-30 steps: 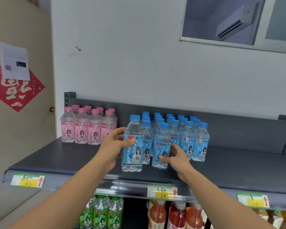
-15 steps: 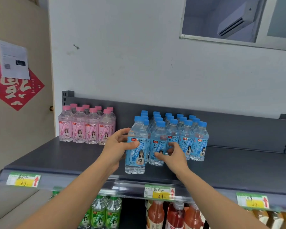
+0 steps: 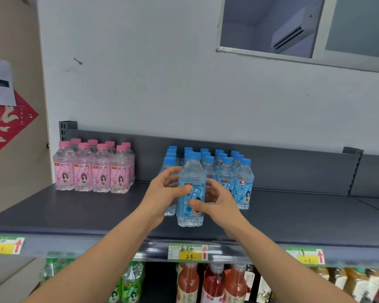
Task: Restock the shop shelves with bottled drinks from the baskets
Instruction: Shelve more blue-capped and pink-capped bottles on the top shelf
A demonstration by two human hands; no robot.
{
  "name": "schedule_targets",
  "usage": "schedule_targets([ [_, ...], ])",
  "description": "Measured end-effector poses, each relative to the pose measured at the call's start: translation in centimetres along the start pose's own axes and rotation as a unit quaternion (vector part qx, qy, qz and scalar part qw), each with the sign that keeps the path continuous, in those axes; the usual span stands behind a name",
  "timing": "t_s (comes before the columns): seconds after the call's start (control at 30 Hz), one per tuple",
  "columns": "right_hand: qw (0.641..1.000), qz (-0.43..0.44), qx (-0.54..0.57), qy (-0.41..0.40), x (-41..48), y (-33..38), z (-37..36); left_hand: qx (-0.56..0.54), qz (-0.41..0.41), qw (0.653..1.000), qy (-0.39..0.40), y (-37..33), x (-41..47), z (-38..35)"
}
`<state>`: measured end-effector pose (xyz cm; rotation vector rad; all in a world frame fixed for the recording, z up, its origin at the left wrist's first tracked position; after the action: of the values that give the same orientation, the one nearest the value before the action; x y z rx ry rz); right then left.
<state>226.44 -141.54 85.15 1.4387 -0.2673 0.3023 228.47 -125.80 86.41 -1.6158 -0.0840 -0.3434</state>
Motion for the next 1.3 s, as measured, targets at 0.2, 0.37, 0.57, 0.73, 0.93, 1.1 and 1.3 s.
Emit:
schedule_targets([
  [0.2, 0.998, -0.017, -0.018, -0.064, 0.2, -0.2, 3.7, 0.138, -0.031, 0.987, -0.074, 0.6, 0.3, 1.3],
  [0.37, 0.994, -0.063, -0.011, -0.091, 1.0, -1.9, 5.3, 0.286, -0.051, 0.948, -0.129, 1.4, 0.4, 2.8],
  [0.57, 0.988, -0.106, -0.006, -0.11, 2.5, -4.6, 5.3, 0.431, -0.052, 0.888, -0.15, 2.4, 0.8, 3.8],
  [0.73, 0.987, -0.105, -0.025, -0.12, 3.3, -4.9, 4.8, 0.442, -0.005, 0.888, -0.129, 3.5, 1.4, 4.0],
  [0.93, 0.988, -0.094, -0.045, -0.117, 3.4, -4.3, 4.3, 0.441, 0.007, 0.893, -0.092, 4.1, 1.5, 3.7],
  [1.1, 0.984, -0.085, -0.056, -0.145, 3.3, -4.9, 4.3, 0.425, -0.009, 0.902, -0.071, 4.8, 2.1, 3.6],
  [1.3, 0.981, -0.077, -0.082, -0.159, 3.1, -5.2, 4.1, 0.434, -0.01, 0.898, -0.071, 5.1, 2.4, 3.5],
])
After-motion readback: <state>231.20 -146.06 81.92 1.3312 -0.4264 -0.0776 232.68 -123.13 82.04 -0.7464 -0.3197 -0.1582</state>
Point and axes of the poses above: each hand's wrist, its own x-axis towards the middle knuckle, its own z-axis out of the back of the hand, y = z × x, the point moved 4 cm from there along x, towards the middle knuckle, and after that the axes turned 8 degrees about x, right-handed, at the moved point
